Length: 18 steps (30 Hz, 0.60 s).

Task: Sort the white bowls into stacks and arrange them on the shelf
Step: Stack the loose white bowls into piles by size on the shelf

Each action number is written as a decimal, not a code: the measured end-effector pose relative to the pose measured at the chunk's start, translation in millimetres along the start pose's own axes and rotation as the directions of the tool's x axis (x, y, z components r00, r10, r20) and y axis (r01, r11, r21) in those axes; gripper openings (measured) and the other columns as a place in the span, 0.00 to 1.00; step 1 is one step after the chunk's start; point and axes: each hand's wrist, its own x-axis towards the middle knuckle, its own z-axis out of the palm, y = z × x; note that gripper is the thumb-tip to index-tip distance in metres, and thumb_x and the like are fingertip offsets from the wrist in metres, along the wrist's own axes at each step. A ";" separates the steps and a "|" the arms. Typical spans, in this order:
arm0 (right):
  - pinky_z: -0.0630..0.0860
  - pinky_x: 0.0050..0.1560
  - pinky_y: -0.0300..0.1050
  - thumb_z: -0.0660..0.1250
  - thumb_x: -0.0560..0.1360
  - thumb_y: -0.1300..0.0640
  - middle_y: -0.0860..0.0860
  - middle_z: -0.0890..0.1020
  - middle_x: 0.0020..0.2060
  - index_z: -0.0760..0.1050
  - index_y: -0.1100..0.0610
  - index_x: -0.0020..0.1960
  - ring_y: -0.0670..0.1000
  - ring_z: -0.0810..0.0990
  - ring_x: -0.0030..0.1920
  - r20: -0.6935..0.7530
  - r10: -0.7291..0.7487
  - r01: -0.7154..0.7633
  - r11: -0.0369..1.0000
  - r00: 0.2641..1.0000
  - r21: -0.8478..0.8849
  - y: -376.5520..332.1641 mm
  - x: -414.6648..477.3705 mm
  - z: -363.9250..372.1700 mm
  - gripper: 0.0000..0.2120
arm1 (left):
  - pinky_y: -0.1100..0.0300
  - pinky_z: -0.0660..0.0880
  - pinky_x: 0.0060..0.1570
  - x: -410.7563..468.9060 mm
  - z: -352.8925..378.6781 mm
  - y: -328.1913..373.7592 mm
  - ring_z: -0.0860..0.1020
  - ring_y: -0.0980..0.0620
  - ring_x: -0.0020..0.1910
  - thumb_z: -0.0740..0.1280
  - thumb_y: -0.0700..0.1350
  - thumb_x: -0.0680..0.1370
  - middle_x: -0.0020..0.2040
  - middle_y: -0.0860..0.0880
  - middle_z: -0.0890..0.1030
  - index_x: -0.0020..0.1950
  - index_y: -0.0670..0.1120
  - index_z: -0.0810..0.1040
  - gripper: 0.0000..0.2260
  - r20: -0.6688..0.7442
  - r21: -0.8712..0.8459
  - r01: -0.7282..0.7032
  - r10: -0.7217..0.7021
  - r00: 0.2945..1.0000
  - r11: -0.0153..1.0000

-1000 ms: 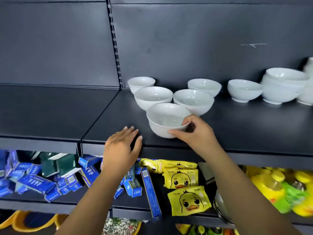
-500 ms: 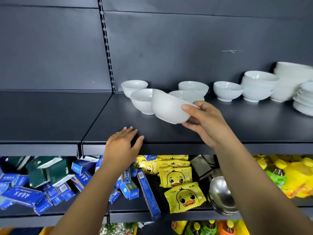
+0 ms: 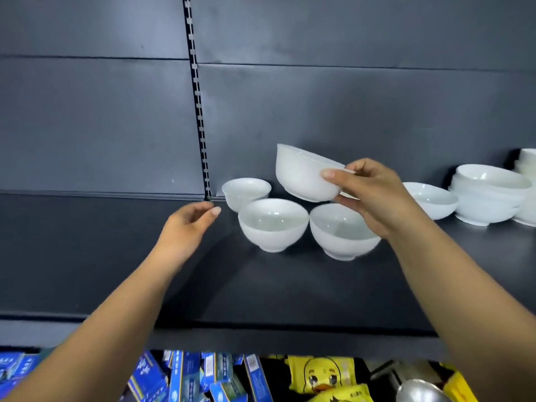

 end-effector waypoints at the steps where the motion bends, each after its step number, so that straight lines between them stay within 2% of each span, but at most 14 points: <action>1: 0.75 0.54 0.46 0.73 0.68 0.60 0.48 0.74 0.35 0.67 0.54 0.35 0.48 0.76 0.42 0.008 -0.002 0.002 1.000 1.000 -0.009 2.1 11.1 0.9 0.13 | 0.63 0.66 0.56 16.9 5.3 -2.4 0.74 0.53 0.57 0.66 0.47 0.76 0.54 0.53 0.76 0.59 0.46 0.76 0.13 -0.007 0.016 -0.012 0.012 1.000 1.000; 4: 0.76 0.48 0.41 0.73 0.67 0.60 0.49 0.73 0.34 0.67 0.54 0.34 0.45 0.76 0.38 0.035 0.004 -0.003 0.999 0.999 -0.032 7.1 46.6 0.4 0.14 | 0.64 0.65 0.55 64.8 21.4 -10.1 0.71 0.55 0.57 0.68 0.46 0.75 0.57 0.53 0.74 0.62 0.45 0.73 0.16 0.043 0.083 -0.036 0.033 0.999 0.996; 7: 0.77 0.48 0.40 0.73 0.67 0.60 0.49 0.75 0.35 0.68 0.54 0.33 0.46 0.78 0.40 0.075 0.017 -0.013 0.998 0.997 -0.054 9.3 80.1 -2.4 0.13 | 0.62 0.66 0.60 101.3 34.1 -23.6 0.73 0.51 0.58 0.70 0.44 0.73 0.58 0.49 0.76 0.55 0.49 0.76 0.11 0.149 0.132 -0.052 0.032 0.988 0.990; 9: 0.77 0.52 0.44 0.74 0.65 0.60 0.49 0.76 0.37 0.68 0.54 0.33 0.48 0.79 0.43 0.099 0.014 -0.008 0.998 0.995 -0.060 10.9 101.2 -3.8 0.13 | 0.62 0.66 0.60 116.2 38.3 -32.6 0.74 0.51 0.56 0.71 0.42 0.72 0.54 0.51 0.77 0.47 0.51 0.77 0.07 0.223 0.149 -0.070 0.035 0.974 0.986; 12: 0.78 0.53 0.45 0.74 0.65 0.60 0.48 0.77 0.36 0.68 0.54 0.32 0.49 0.80 0.44 0.114 0.016 -0.009 0.998 0.993 -0.063 13.6 122.4 -3.9 0.13 | 0.62 0.69 0.56 125.9 35.4 -42.9 0.76 0.55 0.49 0.72 0.43 0.71 0.45 0.57 0.79 0.43 0.51 0.78 0.05 0.382 0.184 -0.061 -0.015 0.924 0.981; 13: 0.78 0.53 0.45 0.74 0.65 0.60 0.48 0.77 0.36 0.68 0.54 0.33 0.49 0.80 0.44 0.117 0.019 -0.011 0.998 0.993 -0.068 15.0 127.3 -2.8 0.13 | 0.61 0.69 0.54 128.1 34.0 -45.7 0.77 0.55 0.46 0.72 0.43 0.71 0.42 0.56 0.80 0.42 0.49 0.78 0.04 0.397 0.181 -0.061 -0.016 0.918 0.982; 16: 0.77 0.51 0.44 0.73 0.65 0.60 0.48 0.77 0.37 0.68 0.54 0.33 0.48 0.80 0.44 0.127 0.032 -0.020 0.996 0.991 -0.090 16.4 136.4 2.3 0.13 | 0.62 0.70 0.48 132.3 30.1 -48.0 0.75 0.52 0.41 0.70 0.40 0.72 0.37 0.49 0.77 0.37 0.45 0.76 0.05 0.315 0.085 -0.028 0.000 0.949 0.996; 18: 0.78 0.50 0.43 0.73 0.64 0.60 0.48 0.77 0.37 0.68 0.54 0.33 0.48 0.80 0.44 0.146 0.035 -0.020 0.995 0.989 -0.101 13.3 139.5 6.6 0.13 | 0.65 0.74 0.45 135.3 22.8 -44.8 0.75 0.52 0.41 0.72 0.44 0.69 0.35 0.50 0.78 0.34 0.47 0.77 0.07 0.297 -0.128 0.065 -0.024 0.955 0.990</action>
